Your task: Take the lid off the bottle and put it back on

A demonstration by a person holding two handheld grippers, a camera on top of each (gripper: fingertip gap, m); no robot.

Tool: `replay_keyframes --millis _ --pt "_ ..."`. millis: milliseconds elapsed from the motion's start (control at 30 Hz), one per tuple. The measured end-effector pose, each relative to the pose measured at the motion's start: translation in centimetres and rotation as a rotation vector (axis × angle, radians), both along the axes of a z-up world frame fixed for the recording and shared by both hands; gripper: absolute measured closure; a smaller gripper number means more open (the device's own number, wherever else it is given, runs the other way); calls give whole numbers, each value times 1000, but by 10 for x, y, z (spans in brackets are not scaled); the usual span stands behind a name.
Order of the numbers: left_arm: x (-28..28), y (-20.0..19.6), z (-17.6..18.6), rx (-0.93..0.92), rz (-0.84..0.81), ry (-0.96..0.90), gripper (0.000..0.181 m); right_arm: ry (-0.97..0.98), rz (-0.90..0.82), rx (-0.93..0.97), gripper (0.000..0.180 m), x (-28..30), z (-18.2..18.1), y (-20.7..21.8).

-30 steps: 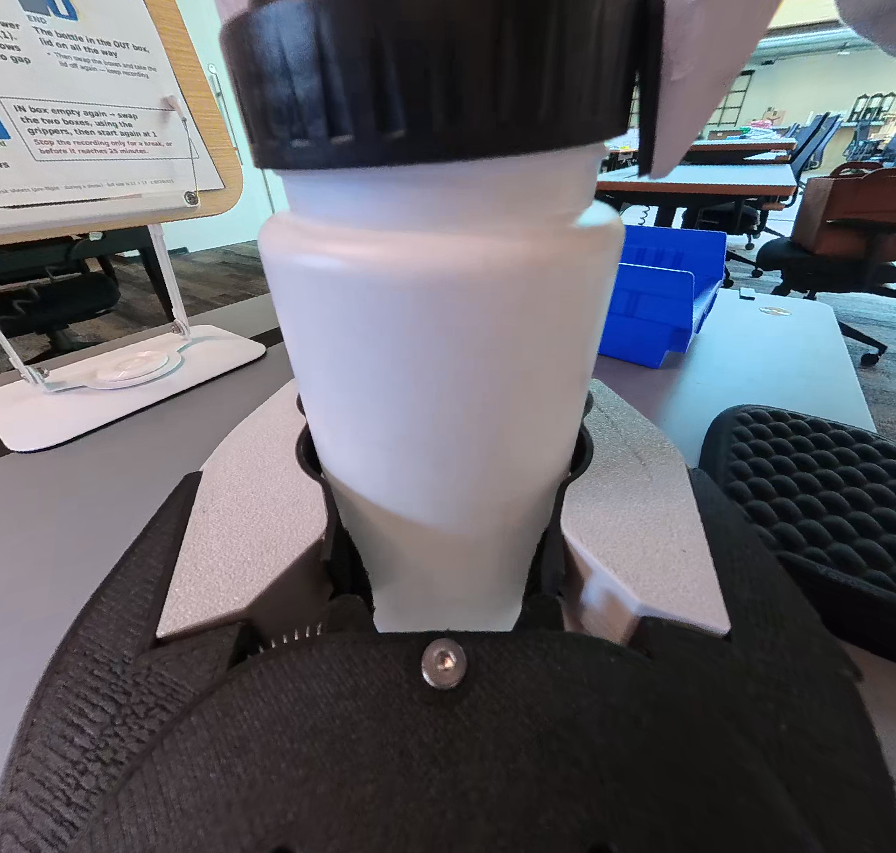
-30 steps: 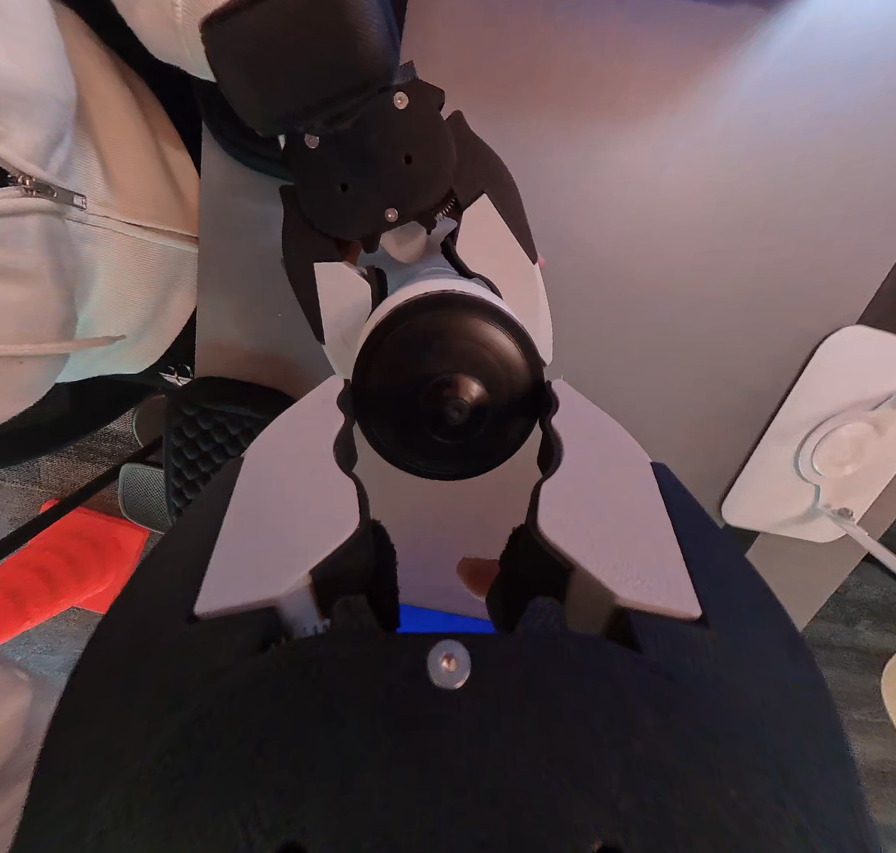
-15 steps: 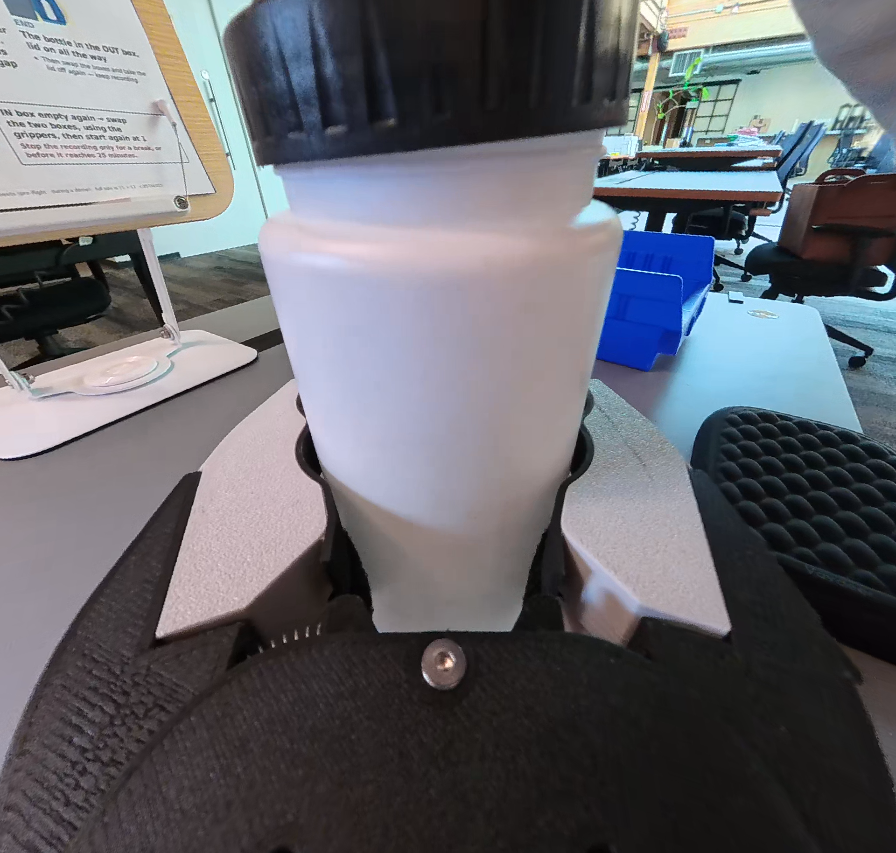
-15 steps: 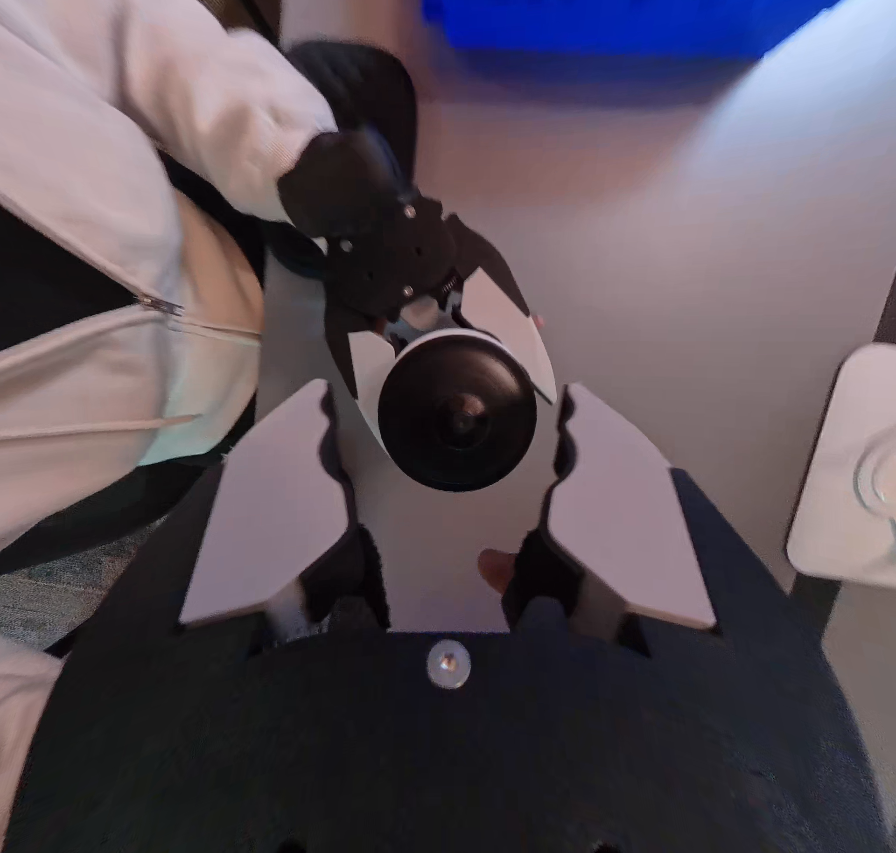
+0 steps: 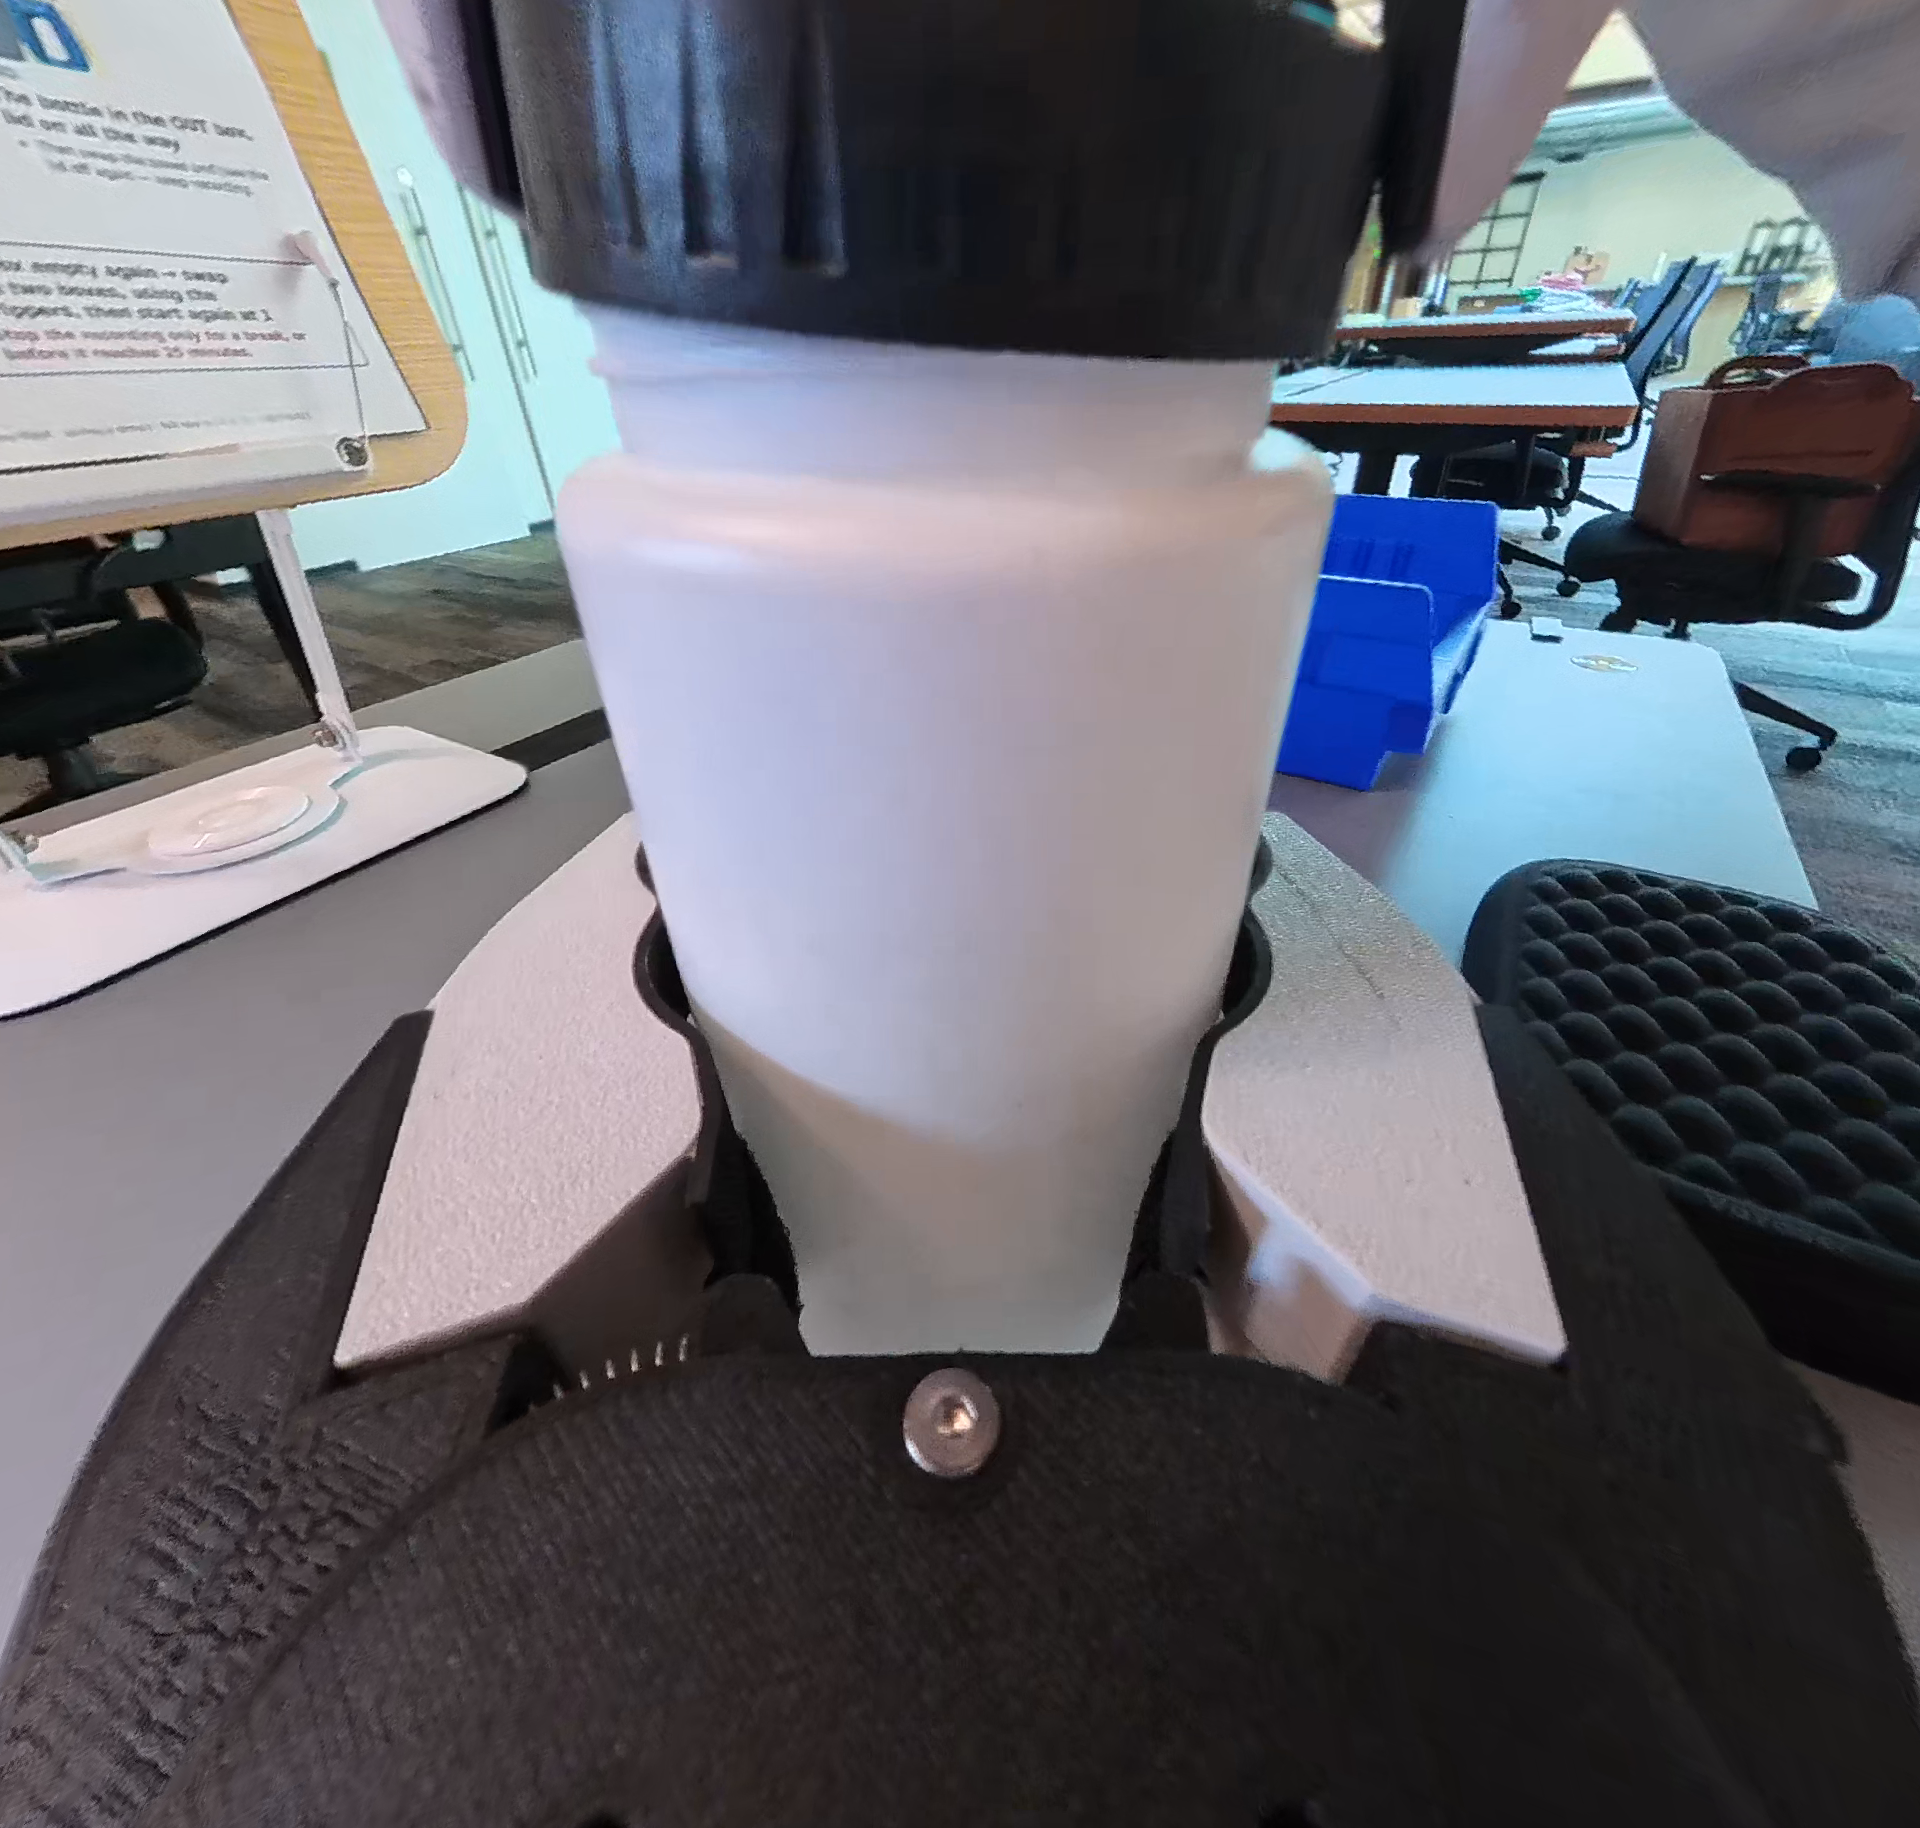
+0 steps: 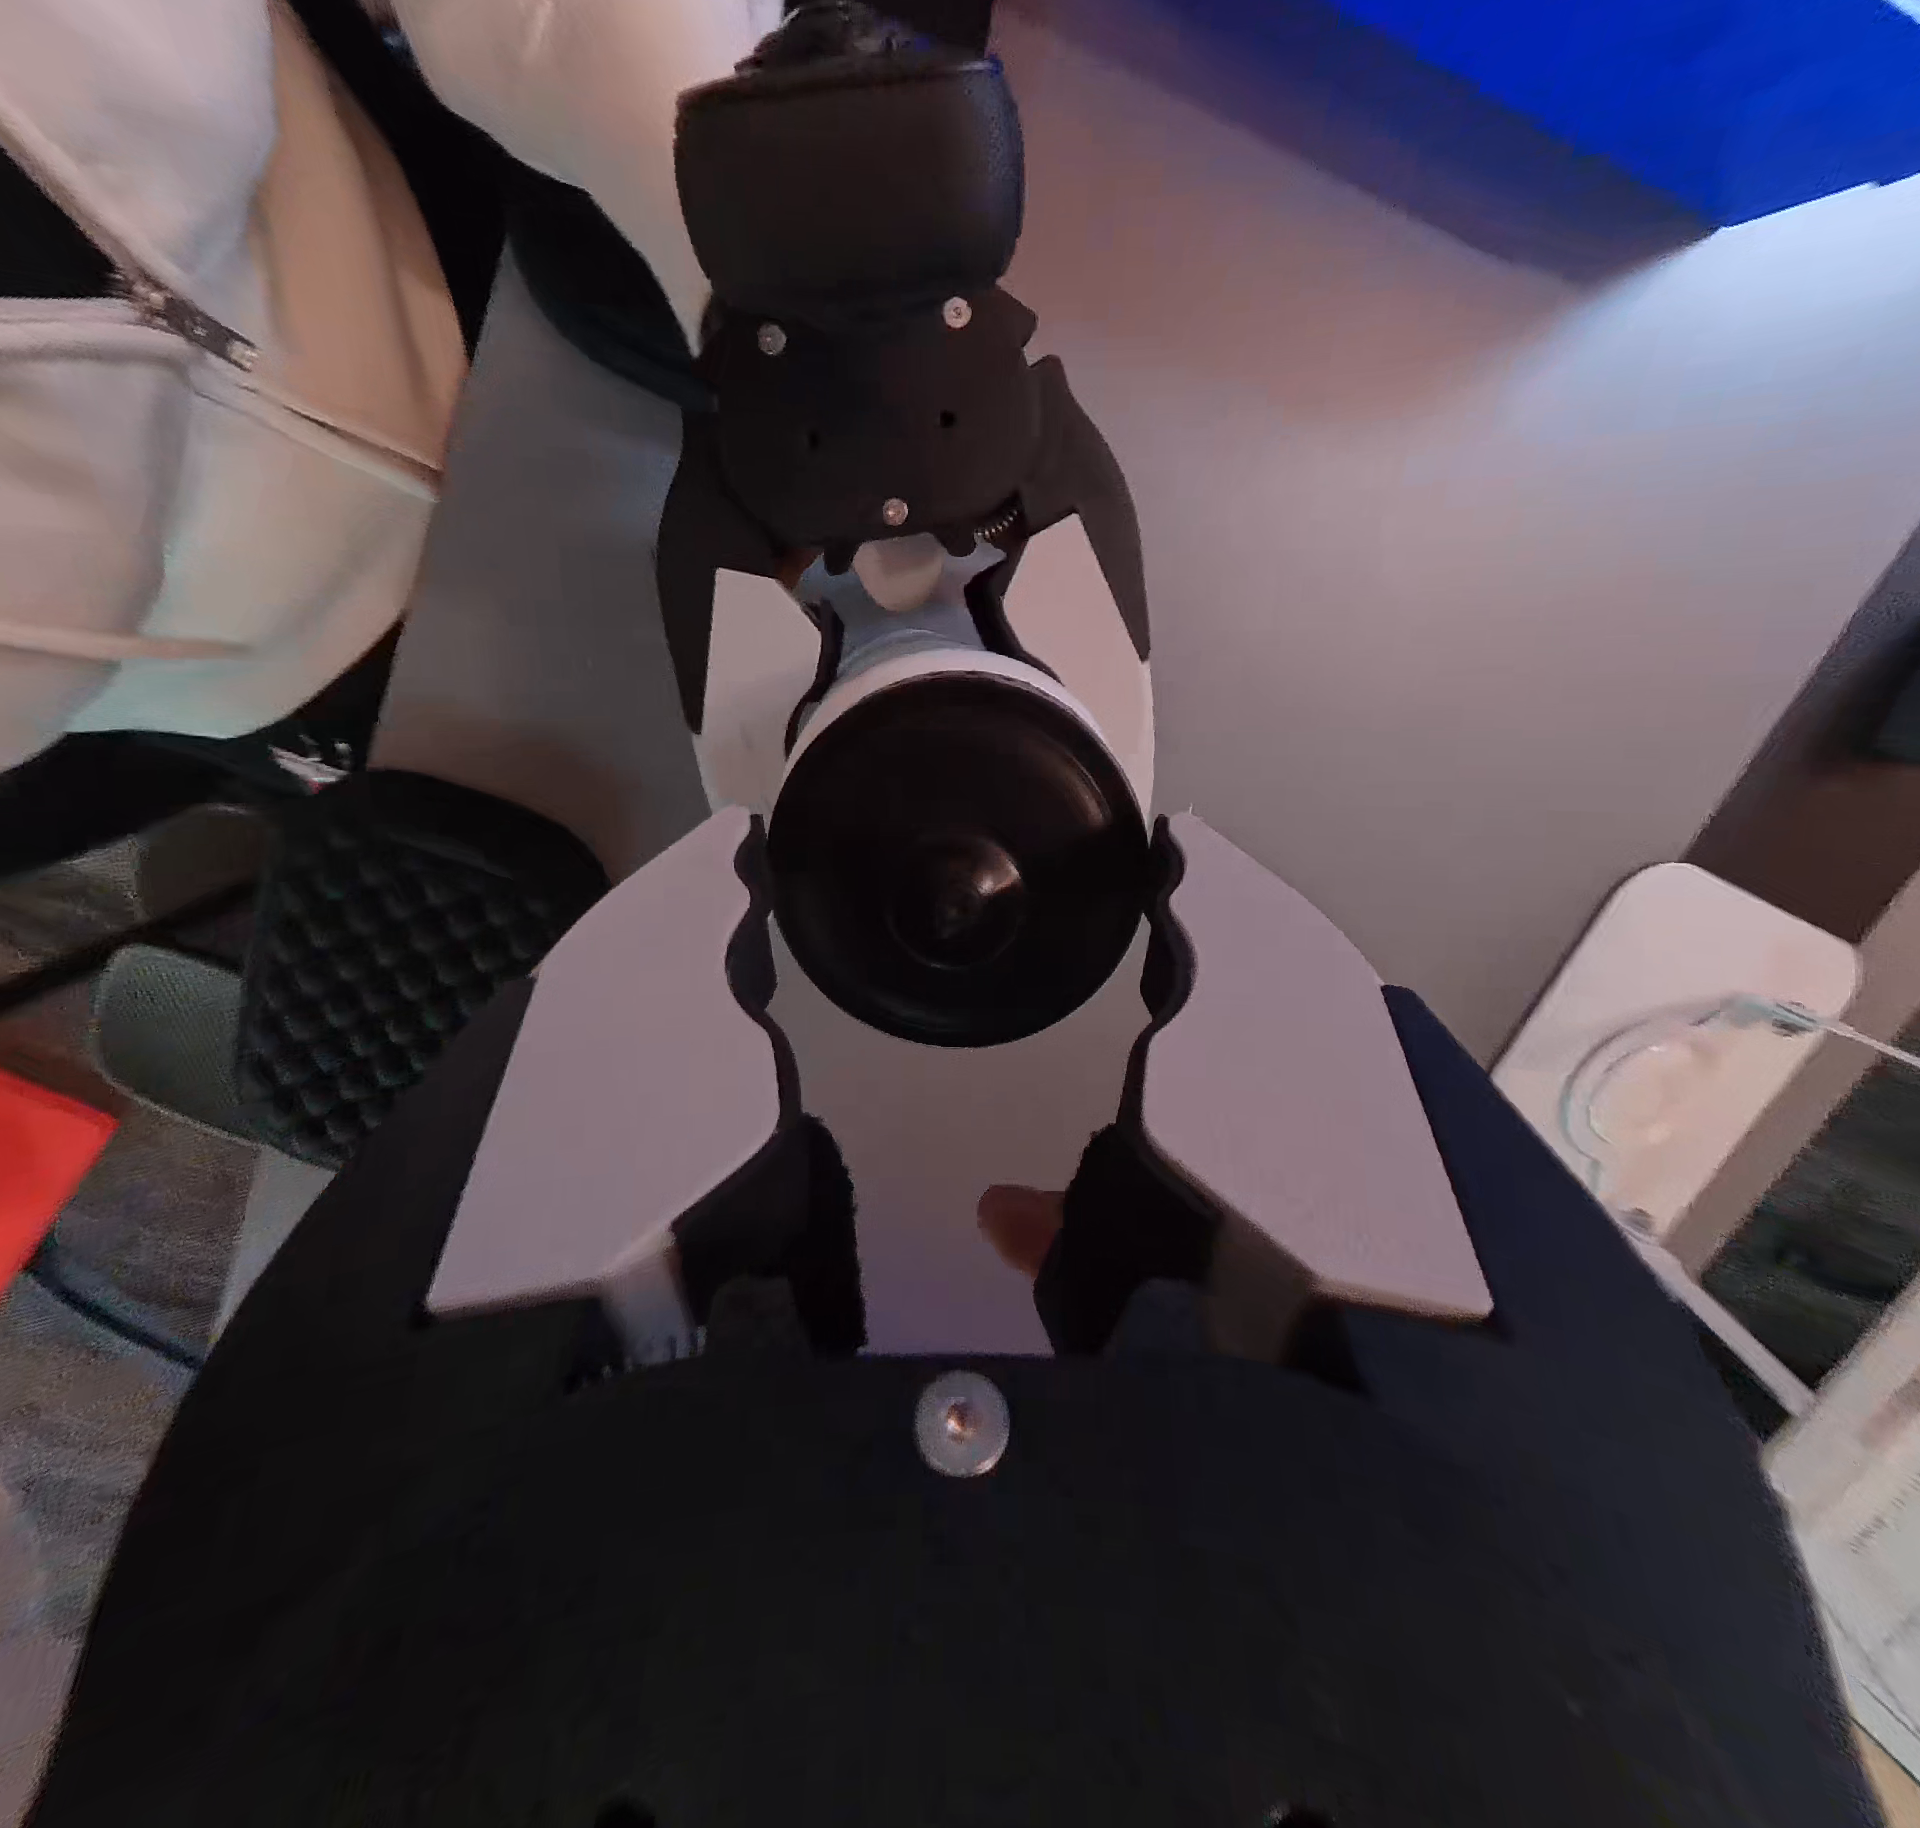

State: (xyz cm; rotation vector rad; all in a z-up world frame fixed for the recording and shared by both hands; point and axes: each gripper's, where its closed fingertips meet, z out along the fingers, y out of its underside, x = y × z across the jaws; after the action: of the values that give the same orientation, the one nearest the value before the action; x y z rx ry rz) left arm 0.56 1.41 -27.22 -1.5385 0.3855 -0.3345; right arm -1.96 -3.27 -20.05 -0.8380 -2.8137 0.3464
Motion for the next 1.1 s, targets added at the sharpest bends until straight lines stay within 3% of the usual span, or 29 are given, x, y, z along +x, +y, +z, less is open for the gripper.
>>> replay_keyframes --millis 300,500,600,633,700,733,833,900,1100 --pt "4 -2 1 7 -31 -25 79 -85 56 -147 110 3 -2 -2" --pt "5 -1 1 16 13 -2 79 -83 -323 -92 109 4 -3 1" --pt "7 -2 1 21 3 9 79 -33 -345 -87 108 9 -2 1" --pt "8 -2 1 18 -6 -1 79 14 -317 -110 93 8 -1 -1" --pt "9 -4 1 15 -31 -14 79 167 -268 -255 64 1 10 -7" --pt "9 -5 1 16 -40 -18 79 276 -234 -360 63 -2 18 -10" --pt "12 -7 1 24 -70 -22 79 555 -172 -657 71 0 30 -9" --pt "17 -10 2 34 -98 -24 79 601 -164 -801 79 5 22 -11" --pt "19 -11 2 41 -112 -39 79 638 -162 -909 98 2 6 -19"
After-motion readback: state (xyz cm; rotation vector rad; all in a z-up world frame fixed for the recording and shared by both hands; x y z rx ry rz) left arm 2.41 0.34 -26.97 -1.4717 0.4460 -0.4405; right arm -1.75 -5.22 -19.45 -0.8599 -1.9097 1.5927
